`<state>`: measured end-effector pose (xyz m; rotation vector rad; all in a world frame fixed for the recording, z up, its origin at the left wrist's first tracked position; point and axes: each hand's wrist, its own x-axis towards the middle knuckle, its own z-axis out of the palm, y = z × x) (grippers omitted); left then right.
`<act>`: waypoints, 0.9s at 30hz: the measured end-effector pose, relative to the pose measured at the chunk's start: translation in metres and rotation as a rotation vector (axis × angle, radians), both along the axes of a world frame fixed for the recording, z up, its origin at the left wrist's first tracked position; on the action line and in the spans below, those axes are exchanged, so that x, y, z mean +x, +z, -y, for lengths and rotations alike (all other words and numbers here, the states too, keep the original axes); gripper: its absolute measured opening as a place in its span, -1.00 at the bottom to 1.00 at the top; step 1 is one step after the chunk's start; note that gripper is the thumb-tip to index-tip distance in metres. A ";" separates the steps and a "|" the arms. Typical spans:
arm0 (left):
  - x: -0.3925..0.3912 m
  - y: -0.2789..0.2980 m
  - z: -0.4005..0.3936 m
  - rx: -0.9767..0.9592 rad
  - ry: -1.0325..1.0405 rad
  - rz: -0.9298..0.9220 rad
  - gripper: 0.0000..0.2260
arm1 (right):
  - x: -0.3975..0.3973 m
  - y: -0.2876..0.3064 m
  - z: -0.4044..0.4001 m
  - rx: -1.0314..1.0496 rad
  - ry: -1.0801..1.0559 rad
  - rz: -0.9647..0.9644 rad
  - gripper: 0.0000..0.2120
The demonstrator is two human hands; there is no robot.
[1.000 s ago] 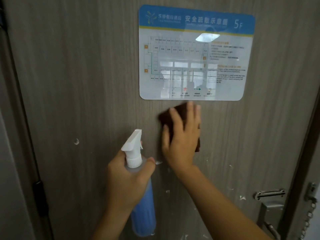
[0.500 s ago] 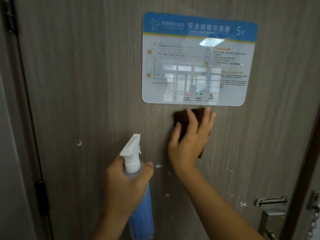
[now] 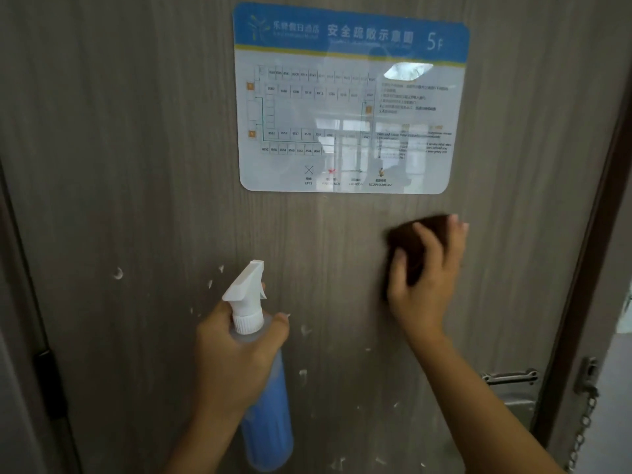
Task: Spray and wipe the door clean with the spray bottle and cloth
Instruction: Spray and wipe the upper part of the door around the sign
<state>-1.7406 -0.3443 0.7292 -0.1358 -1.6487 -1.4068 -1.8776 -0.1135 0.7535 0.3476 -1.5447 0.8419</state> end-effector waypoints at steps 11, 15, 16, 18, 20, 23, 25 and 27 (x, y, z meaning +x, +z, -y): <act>-0.003 0.005 -0.019 0.002 0.043 0.006 -0.83 | 0.016 0.009 0.085 0.323 0.002 -0.058 -0.53; 0.000 0.004 -0.017 0.032 0.039 0.019 -0.74 | 0.007 0.000 0.034 0.624 -0.006 -0.094 -0.50; 0.002 0.004 -0.015 0.040 0.042 0.015 -0.70 | 0.006 0.000 0.021 0.543 -0.014 -0.074 -0.51; 0.005 0.004 -0.011 0.055 0.046 0.007 -0.67 | 0.005 0.002 0.006 0.254 0.003 -0.012 -0.52; 0.007 0.004 -0.007 0.067 0.044 0.002 -0.66 | 0.006 0.010 0.011 -0.026 0.021 0.042 -0.53; 0.009 0.003 0.000 0.059 0.028 -0.002 -0.68 | 0.012 0.023 0.045 -0.233 -0.032 0.075 -0.55; 0.012 0.003 0.003 0.040 0.027 -0.005 -0.70 | 0.020 0.026 0.073 -0.225 -0.052 0.070 -0.52; 0.014 0.003 0.004 0.029 0.026 0.001 -0.70 | 0.026 0.021 0.093 -0.031 -0.016 0.046 -0.46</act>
